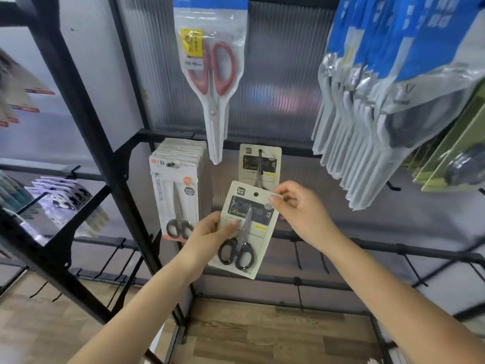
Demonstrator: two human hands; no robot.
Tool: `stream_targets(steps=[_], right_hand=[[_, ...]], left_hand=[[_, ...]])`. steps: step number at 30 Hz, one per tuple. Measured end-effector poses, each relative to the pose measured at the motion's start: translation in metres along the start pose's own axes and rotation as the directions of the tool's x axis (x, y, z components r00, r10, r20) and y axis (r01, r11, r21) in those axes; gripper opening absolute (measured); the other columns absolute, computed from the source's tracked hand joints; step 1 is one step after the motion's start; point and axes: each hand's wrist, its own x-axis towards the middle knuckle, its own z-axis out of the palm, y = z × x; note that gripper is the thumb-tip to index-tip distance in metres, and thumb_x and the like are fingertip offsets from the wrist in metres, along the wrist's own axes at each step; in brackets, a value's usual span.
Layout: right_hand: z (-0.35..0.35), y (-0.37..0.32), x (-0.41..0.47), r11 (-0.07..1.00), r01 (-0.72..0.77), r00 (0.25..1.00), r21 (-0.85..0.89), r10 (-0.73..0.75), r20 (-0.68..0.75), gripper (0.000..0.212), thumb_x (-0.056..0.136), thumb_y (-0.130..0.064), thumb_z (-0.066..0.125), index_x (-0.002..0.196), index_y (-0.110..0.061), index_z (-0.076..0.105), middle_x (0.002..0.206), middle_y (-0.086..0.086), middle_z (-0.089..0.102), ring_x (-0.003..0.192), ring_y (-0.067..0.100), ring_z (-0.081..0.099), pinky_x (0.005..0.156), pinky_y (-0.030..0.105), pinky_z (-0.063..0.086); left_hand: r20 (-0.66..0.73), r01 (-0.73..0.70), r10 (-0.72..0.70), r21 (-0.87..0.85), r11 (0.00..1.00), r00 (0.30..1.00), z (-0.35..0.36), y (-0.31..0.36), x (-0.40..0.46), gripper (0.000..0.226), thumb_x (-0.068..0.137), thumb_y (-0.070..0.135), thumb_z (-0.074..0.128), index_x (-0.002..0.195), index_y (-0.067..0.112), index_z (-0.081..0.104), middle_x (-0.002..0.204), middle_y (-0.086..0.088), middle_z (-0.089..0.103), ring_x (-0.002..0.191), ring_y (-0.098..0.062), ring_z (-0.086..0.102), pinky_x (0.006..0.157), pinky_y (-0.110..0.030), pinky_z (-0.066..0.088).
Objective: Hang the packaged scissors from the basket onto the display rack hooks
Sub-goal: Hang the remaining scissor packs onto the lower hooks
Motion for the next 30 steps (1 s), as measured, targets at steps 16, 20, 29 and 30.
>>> stream_targets(steps=[16,20,29,30], right_hand=[[-0.005,-0.015,0.022,0.998,0.020,0.983,0.057,-0.009,-0.182,0.010,0.094,-0.016,0.054,0.088,-0.024,0.056,0.087,-0.007,0.060,0.079,0.001,0.055,0.065,0.002,0.040],[-0.002,-0.008,0.026,0.998,-0.007,0.976,0.058,0.020,-0.216,0.008,0.094,-0.016,0.054,0.090,-0.023,0.056,0.085,-0.009,0.058,0.078,0.002,0.053,0.065,0.002,0.039],[0.004,0.000,0.037,1.000,-0.027,0.955,0.005,0.028,-0.297,0.007,0.093,-0.016,0.055,0.088,-0.018,0.060,0.075,-0.009,0.056,0.068,0.003,0.052,0.061,0.010,0.040],[0.005,0.001,0.039,0.999,-0.029,0.952,-0.015,0.023,-0.305,0.007,0.093,-0.016,0.056,0.088,-0.018,0.060,0.074,-0.010,0.056,0.069,0.004,0.052,0.062,0.013,0.041]], left_hand=[[-0.044,-0.022,0.025,0.057,0.998,0.999,-0.007,-0.005,0.010,0.011,0.086,0.006,0.063,0.077,0.009,0.058,0.068,0.001,0.064,0.058,-0.004,0.061,0.059,-0.017,0.053],[-0.041,-0.021,0.023,0.060,0.998,0.999,-0.007,-0.008,0.017,0.011,0.086,0.007,0.063,0.076,0.010,0.058,0.071,-0.002,0.064,0.062,-0.008,0.062,0.060,-0.018,0.054],[-0.090,-0.010,0.016,0.058,0.998,0.996,-0.002,-0.015,0.033,0.015,0.091,0.010,0.059,0.075,0.010,0.057,0.066,0.001,0.064,0.058,-0.007,0.060,0.056,-0.018,0.052],[-0.094,-0.006,0.012,0.061,0.998,0.996,-0.002,-0.017,0.036,0.016,0.091,0.011,0.058,0.075,0.010,0.057,0.067,0.000,0.064,0.060,-0.010,0.060,0.058,-0.019,0.053]])
